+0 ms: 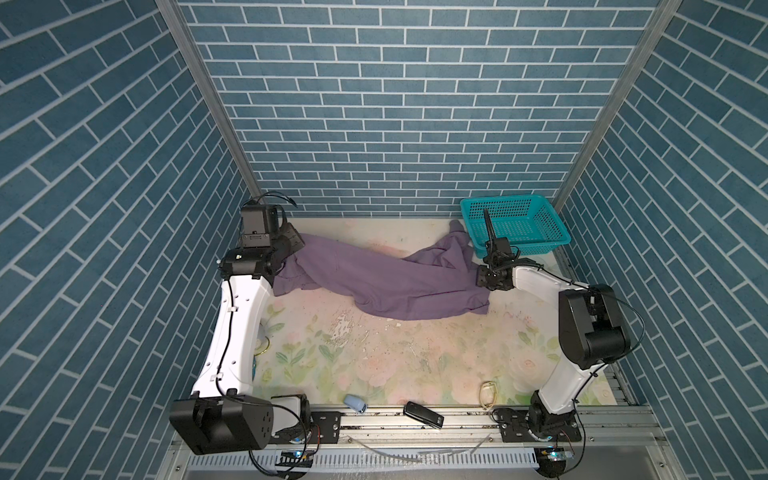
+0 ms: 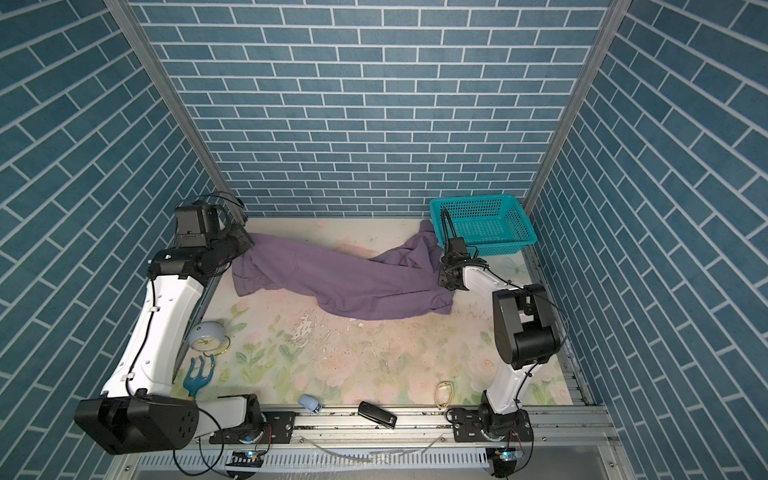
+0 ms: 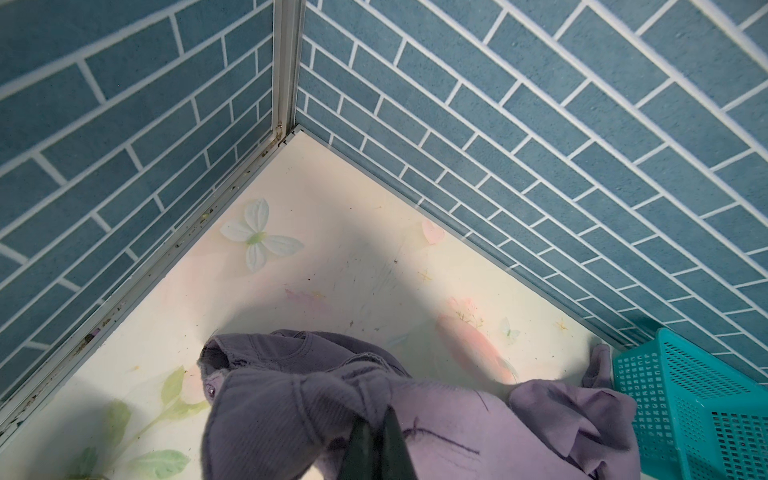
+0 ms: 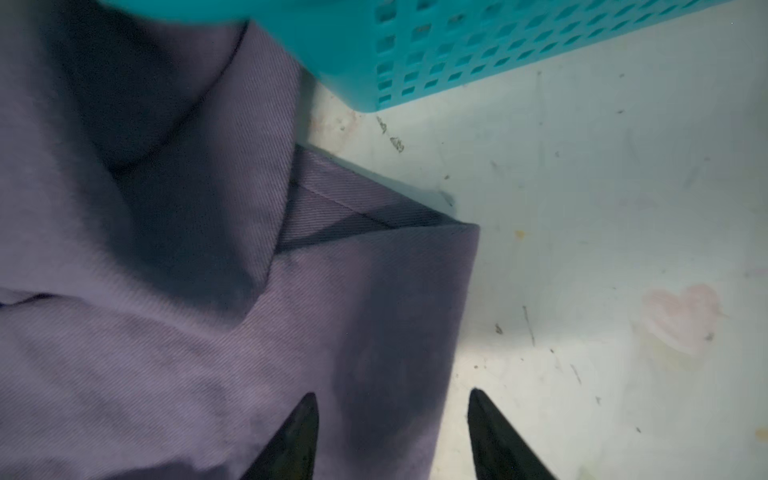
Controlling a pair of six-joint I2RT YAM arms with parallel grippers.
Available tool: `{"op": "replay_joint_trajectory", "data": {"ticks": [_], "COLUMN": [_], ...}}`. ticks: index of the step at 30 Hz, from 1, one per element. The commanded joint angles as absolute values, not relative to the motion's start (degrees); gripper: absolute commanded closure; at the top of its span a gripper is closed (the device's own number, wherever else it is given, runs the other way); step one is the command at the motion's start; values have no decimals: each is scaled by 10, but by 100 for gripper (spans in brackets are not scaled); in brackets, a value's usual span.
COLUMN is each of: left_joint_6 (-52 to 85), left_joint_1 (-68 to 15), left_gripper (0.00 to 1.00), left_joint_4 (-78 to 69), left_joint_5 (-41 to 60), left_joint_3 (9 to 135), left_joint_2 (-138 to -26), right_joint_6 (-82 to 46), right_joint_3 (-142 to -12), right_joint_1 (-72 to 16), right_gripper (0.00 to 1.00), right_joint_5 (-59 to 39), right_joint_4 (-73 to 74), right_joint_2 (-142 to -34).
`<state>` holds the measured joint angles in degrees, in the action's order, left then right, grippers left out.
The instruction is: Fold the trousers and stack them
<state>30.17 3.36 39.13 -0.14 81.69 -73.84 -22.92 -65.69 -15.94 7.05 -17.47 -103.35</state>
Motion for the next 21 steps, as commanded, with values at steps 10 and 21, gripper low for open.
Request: {"op": "replay_joint_trajectory", "data": {"ticks": [10,21], "left_joint_6": [304,318], "left_joint_1": [52,99], "left_gripper": [100,100], "left_joint_4": [372,381], "left_joint_5": [33,90], "left_joint_3": [832,912], "left_joint_2": [-772,-784], "right_joint_6": [-241,-203], "right_joint_3": [-712,-624], "right_joint_1": [-157,-150], "right_gripper": [100,100], "right_joint_5": [67,168], "right_joint_4": [-133,-107], "right_joint_2": [-1072,-782]}}
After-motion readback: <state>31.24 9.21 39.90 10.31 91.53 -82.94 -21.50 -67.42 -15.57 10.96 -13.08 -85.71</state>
